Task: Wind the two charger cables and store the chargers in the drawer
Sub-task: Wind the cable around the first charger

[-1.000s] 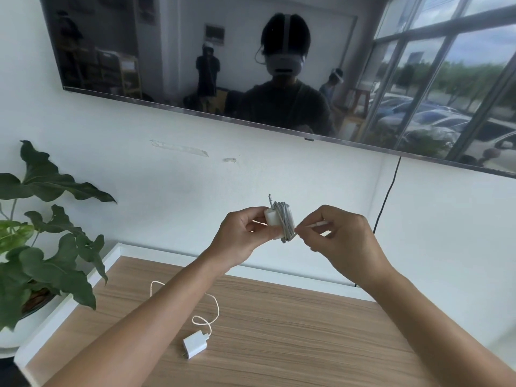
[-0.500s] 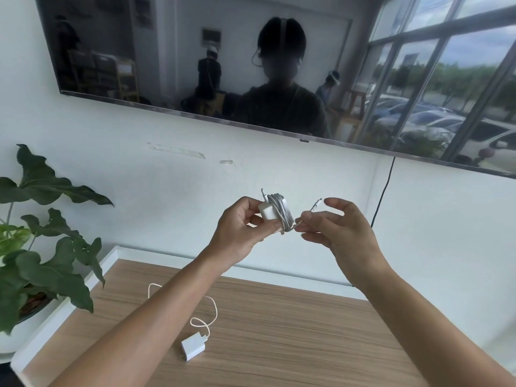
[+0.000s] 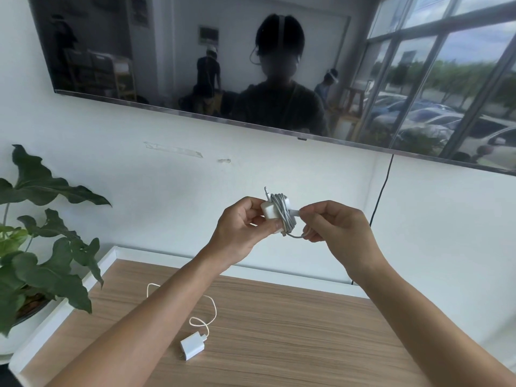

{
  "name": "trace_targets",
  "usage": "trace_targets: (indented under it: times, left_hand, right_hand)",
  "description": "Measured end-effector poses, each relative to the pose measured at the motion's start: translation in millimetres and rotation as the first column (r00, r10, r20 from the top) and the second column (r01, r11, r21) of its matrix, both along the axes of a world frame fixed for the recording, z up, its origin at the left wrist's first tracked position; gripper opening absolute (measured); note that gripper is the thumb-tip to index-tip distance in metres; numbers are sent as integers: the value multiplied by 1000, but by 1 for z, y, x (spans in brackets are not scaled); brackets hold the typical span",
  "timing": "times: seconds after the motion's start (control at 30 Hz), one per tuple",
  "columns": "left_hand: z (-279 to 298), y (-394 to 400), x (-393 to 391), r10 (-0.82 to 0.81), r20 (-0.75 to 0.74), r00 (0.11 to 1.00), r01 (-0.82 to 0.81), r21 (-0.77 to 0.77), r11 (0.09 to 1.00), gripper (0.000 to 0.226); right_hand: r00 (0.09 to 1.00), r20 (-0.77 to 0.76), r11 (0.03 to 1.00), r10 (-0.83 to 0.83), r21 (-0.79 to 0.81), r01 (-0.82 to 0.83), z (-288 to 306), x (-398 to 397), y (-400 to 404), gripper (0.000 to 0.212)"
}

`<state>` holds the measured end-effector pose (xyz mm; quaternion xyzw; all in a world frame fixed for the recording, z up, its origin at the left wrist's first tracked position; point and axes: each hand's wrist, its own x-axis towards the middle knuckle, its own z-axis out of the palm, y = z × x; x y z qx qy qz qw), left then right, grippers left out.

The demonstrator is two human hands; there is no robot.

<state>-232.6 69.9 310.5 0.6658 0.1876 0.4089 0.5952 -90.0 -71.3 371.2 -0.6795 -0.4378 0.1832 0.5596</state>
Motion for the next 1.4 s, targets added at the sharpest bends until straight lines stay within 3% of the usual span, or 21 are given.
trace_targets:
  times: [0.23,0.47,0.63,0.77,1.0,1.23,1.4]
  left_hand:
    - [-3,4,-3,-65,-13,998,64,-40,997,31]
    - [-7,8,-3,-61,-6,998,61,-85,995,33]
    - [-9,14,-3,-75,-8,997,73,-115,991,32]
    - [-11,19,-3,-71,-28,997,67,-122,990,30]
    - [-18,26,-2,-119,-33,992,112,-159,981,27]
    - [-18,29,0,-147,-49,988,138,-156,978,28]
    - [-22,30,1,-179,-41,983,170,-174,970,28]
  right_hand:
    - [996,93,998,-4,-60,9,-9,-4,8,8]
    - [989,145,999,-31,-9,32,-16,-7,13,6]
    - [948,317,999,-31,-11,36,-17,-11,14,9]
    - [863,505,1000,9,-12,-3,-25,-12,15,19]
    - [980,190,988,55,-154,-25,-22,-7,21,27]
    - [999,19,995,32,-93,-30,-18,-6,27,19]
    - [996,-74,998,54,-11,-55,-18,-5,33,34]
